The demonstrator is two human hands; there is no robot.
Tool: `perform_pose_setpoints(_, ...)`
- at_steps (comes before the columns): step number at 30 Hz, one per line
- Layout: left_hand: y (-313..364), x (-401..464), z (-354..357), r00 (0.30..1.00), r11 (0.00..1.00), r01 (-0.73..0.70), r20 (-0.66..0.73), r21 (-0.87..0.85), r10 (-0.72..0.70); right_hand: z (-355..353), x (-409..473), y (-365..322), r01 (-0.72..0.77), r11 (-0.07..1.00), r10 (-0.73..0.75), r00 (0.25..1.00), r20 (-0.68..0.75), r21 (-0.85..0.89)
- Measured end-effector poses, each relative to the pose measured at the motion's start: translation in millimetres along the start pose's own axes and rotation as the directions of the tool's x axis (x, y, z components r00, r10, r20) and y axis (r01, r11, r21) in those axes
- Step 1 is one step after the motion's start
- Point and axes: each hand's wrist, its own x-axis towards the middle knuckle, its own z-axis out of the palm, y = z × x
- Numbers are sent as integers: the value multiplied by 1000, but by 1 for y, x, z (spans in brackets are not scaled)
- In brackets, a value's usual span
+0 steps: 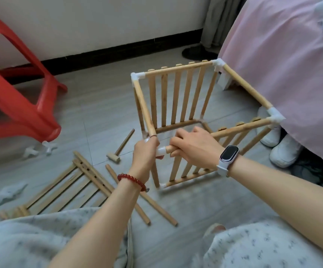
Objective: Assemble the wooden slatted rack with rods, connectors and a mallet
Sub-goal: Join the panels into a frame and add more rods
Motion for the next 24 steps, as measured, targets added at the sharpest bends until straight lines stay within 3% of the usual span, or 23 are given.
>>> perform_pose_setpoints(4, -7, 13, -5, 988, 981, 148, 16, 126, -151, 8, -3, -10, -8, 1000, 7, 995, 98, 3)
perform_pose_setpoints(11, -17, 14, 10, 987, 972, 64, -156, 224, -29, 13, -11, -6, 16, 999, -23, 988, 150, 46)
perform_pose_setpoints(15, -16, 12, 12, 984, 964, 97, -171, 248, -55, 26, -17, -5, 0, 997, -1, 1000, 21, 82)
perform_pose_setpoints(19, -13, 13, 16, 960, 958, 78, -280, 276, 3, 36, -12, -7, 11, 994, 7, 984, -177, 106)
perform_pose_setpoints(24, -12, -1, 26, 930, 947, 73, -364, 312, 48, 39, -17, -9, 19, 989, 7, 984, -178, 145)
